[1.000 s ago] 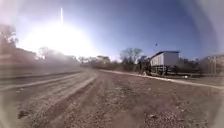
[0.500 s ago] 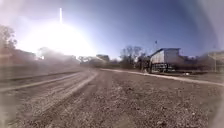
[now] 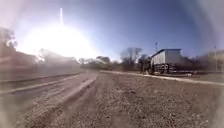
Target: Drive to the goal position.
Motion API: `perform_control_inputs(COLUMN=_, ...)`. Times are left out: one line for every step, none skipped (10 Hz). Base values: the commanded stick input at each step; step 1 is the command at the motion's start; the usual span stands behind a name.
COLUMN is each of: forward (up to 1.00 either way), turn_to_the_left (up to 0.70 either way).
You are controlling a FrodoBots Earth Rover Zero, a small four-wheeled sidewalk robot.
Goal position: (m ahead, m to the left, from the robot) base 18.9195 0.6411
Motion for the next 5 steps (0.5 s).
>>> perform_control_inputs(forward=0.5, turn_to_the_left=0.0)
perform_control_inputs(forward=0.5, turn_to_the_left=0.0)
perform_control_inputs(forward=0.5, turn_to_the_left=0.0)
perform_control_inputs(forward=0.5, turn_to_the_left=0.0)
perform_control_inputs(forward=0.5, turn_to_the_left=0.0)
